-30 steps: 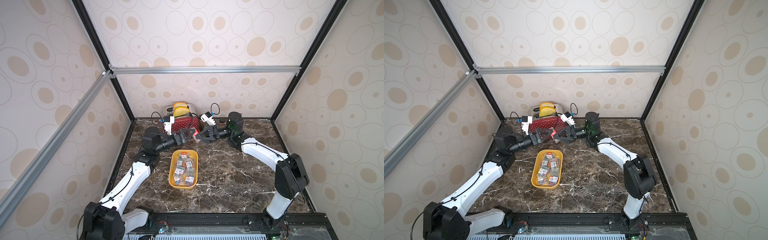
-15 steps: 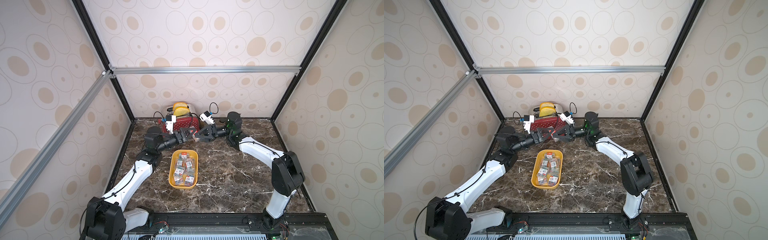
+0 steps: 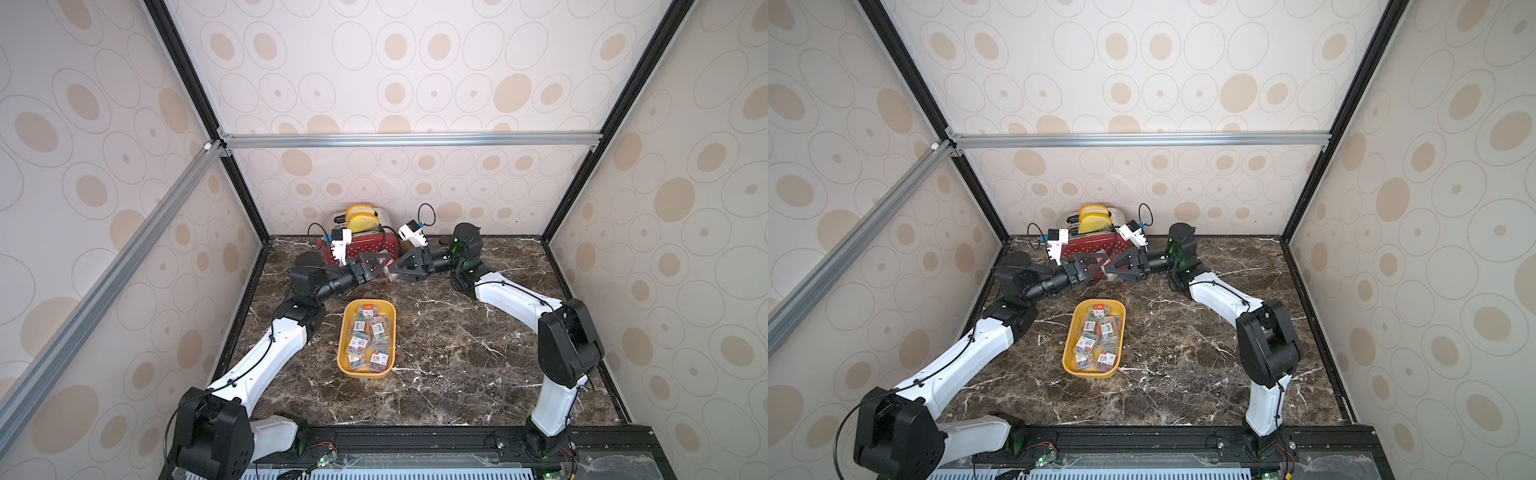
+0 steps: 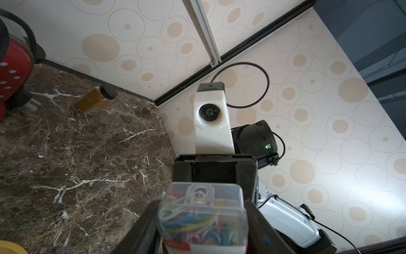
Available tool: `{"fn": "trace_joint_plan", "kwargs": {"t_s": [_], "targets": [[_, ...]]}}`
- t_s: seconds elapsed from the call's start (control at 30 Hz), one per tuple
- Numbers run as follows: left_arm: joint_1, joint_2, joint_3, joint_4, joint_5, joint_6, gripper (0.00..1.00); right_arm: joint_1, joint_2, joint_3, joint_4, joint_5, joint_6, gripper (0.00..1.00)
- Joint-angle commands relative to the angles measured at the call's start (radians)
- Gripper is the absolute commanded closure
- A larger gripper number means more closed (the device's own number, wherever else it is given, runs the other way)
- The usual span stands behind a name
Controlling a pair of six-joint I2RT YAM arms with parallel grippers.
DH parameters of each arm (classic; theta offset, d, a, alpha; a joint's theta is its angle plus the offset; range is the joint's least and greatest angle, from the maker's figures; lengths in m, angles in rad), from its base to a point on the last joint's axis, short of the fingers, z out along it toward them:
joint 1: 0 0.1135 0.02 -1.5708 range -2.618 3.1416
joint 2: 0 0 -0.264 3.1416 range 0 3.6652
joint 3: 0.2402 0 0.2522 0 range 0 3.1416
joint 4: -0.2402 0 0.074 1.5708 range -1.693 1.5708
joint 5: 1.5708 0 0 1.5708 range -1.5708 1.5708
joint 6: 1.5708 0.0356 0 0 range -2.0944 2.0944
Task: Take the paper clips out of the storage box
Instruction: Pick up the boxed paper clips from the storage box.
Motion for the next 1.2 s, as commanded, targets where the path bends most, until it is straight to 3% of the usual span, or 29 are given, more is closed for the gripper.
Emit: {"fn": "trace_joint_plan", "kwargs": {"t_s": [0.0,0.1,0.3,0.43,0.57,0.7,0.87,1.17], "targets": [[-0.01,0.006,0.032,0.031,0.02,0.013,0.59,0.012,0.01,0.026,0.047,-0.008,0.025,0.63],[-0.008,0.006,0.04,0.005,0.022,0.031,0.64,0.012,0.012,0.023,0.048,-0.008,0.024,0.6],[-0.01,-0.007,0.063,-0.113,-0.004,0.098,0.72,0.009,-0.002,0.039,-0.083,-0.013,-0.076,0.4],[-0.01,-0.015,0.095,-0.269,-0.049,0.171,0.77,0.0,-0.038,0.072,-0.361,-0.006,-0.292,0.24],[-0.009,-0.007,0.139,-0.443,-0.11,0.235,0.8,-0.019,-0.086,0.158,-0.837,0.058,-0.677,0.15],[-0.009,0.02,0.177,-0.573,-0.169,0.256,0.83,-0.02,-0.118,0.238,-1.221,0.241,-1.003,0.14],[-0.01,0.066,0.219,-0.666,-0.217,0.262,0.86,0.016,-0.141,0.228,-1.359,0.511,-1.182,0.16],[-0.05,0.141,0.293,-0.732,-0.245,0.274,0.88,0.102,-0.13,0.166,-1.294,0.748,-1.246,0.19]]}}
